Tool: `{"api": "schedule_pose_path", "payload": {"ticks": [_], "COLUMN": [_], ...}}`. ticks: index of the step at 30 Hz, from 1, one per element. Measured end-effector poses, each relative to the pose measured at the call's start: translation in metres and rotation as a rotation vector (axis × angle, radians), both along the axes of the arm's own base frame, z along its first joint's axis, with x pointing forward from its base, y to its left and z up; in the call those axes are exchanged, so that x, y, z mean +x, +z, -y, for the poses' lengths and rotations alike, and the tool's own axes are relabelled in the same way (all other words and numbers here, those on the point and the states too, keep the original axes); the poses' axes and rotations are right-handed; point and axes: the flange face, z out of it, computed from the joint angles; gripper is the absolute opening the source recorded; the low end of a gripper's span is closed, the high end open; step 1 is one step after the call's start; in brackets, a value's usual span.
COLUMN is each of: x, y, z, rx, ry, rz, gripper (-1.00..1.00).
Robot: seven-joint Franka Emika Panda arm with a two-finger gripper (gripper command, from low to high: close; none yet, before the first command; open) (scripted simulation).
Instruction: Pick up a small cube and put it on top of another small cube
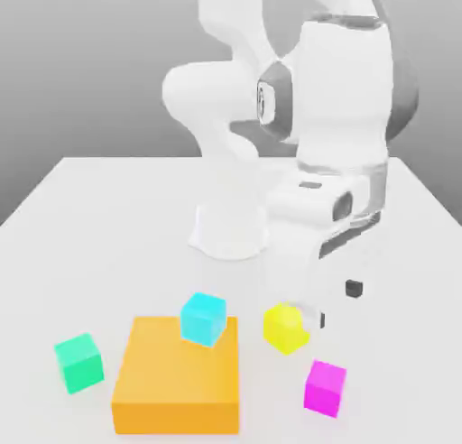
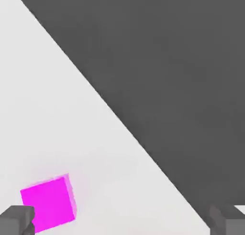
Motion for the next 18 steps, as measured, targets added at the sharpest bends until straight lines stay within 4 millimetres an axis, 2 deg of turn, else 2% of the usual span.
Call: {"api": "schedule_pose_path", "payload": {"ticks": [3,8,9,15,18], "x": [-0.019,-0.025,-0.025,-0.026,-0.025], "y": [-0.054,-0.117,-0.126,-0.131,-0.110], "z": [-0.006,-0.008,-0.008,-0.008,-0.008], "rx": [-0.023,-0.027,-0.027,-0.028,-0.027], "ry": [0.113,0.144,0.145,0.145,0.145], "rz": [-0.079,-0.101,-0.102,-0.103,-0.103], "gripper": [0.00,0.00,-1.00,-1.00,-1.00]}}
